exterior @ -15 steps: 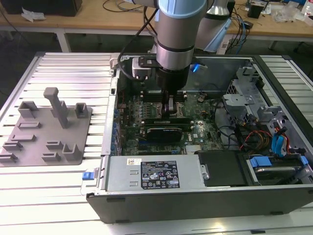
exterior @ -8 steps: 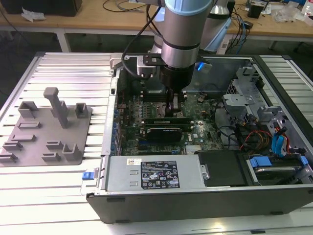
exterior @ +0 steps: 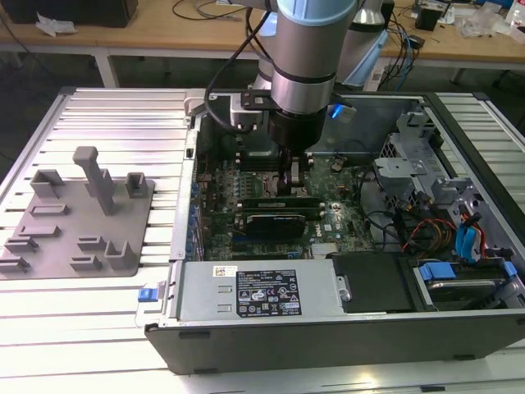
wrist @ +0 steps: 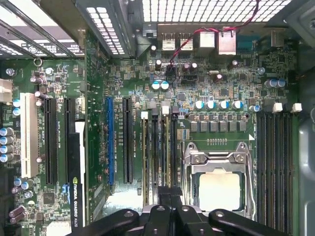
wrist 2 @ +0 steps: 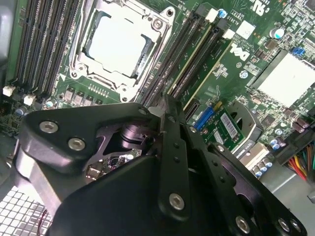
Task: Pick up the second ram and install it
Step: 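Insert the second ram into the second slot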
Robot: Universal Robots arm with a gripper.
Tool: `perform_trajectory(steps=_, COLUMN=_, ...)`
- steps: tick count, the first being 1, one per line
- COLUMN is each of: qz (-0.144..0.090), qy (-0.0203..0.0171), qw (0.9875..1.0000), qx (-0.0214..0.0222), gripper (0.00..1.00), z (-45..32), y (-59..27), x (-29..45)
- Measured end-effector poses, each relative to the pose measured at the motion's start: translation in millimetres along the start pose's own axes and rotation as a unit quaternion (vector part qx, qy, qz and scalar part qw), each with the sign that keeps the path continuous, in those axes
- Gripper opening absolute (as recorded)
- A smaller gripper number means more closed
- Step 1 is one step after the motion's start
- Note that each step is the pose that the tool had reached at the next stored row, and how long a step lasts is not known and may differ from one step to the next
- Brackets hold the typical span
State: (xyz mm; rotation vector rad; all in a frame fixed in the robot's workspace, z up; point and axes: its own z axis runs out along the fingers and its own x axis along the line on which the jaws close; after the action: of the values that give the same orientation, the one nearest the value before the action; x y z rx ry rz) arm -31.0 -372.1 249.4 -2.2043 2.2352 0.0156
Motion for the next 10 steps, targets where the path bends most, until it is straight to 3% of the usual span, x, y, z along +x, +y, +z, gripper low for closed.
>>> perform_trajectory(steps=3, qz=0.000, qy=0.0000, qw=1.0000, qx=0.0000, gripper=0.08, z=0.1, y=-8.5, x=-0.1)
perform_trajectory(steps=4, qz=0.000, qy=-0.0028, qw=1.0000, qx=0.0000, gripper=0.08, z=0.1, y=-8.5, x=-0.2)
perform_trajectory(steps=10, qz=0.000, qy=-0.0041, qw=1.0000, qx=0.0000, gripper=0.08, z=0.1, y=-8.5, x=-0.1)
